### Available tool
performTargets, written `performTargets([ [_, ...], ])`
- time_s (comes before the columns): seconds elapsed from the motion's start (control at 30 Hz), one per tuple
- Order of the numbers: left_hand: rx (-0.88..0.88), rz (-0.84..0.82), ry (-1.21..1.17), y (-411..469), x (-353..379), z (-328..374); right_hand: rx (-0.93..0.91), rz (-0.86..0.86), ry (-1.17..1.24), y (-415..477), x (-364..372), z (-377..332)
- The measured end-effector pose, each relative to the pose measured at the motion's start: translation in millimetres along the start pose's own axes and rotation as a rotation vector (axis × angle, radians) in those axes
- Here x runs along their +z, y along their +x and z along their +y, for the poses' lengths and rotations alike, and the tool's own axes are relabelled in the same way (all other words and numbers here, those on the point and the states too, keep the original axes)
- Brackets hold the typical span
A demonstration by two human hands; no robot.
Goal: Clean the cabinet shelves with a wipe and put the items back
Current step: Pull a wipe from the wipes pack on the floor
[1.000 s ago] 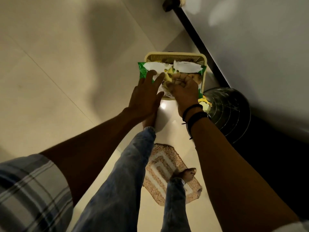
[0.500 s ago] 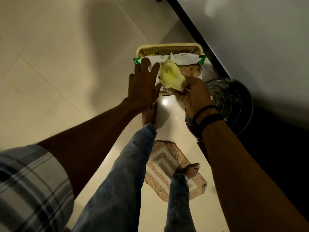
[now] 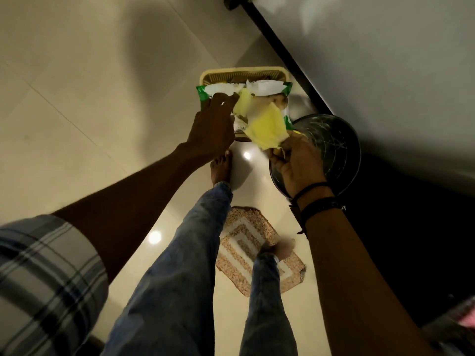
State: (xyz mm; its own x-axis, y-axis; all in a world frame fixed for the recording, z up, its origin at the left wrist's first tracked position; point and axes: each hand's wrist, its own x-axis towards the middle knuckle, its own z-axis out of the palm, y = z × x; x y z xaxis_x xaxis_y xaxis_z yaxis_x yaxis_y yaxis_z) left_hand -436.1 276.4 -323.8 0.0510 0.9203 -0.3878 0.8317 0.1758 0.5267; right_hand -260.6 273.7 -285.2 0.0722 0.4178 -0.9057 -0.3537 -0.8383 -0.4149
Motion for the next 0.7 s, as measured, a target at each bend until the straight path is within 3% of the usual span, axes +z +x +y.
performTargets([
  [0.07, -0.100, 0.003, -0.228, -13.4, -19.3, 28.0, -0.022, -0.010, 0.020, -27.6, -5.5, -9.0],
  [0.17, -0.327, -0.183, -0.633, -46.8, -53.8, 80.6, -0.036, -0.023, -0.002, -76.9, -14.9, -16.0],
  [0.23, -0.344, -0.220, -0.771, -73.9, -69.2, 109.1, -0.059, -0.045, 0.007, -117.4, -24.0, -19.6],
  [0.5, -0.172, -0.093, -0.867, -189.7, -101.6, 215.6, -0.166, -0.170, -0.079, -270.8, -108.6, -20.0],
  [0.6, -0.054, -0.135, -0.826, -229.7, -98.0, 256.0, -0.293, -0.211, -0.202, -316.2, -150.7, -20.9],
  [0.7, 0.037, -0.179, -0.772, -267.4, -87.2, 289.7, -0.347, -0.217, -0.154, -349.2, -197.6, -18.2],
])
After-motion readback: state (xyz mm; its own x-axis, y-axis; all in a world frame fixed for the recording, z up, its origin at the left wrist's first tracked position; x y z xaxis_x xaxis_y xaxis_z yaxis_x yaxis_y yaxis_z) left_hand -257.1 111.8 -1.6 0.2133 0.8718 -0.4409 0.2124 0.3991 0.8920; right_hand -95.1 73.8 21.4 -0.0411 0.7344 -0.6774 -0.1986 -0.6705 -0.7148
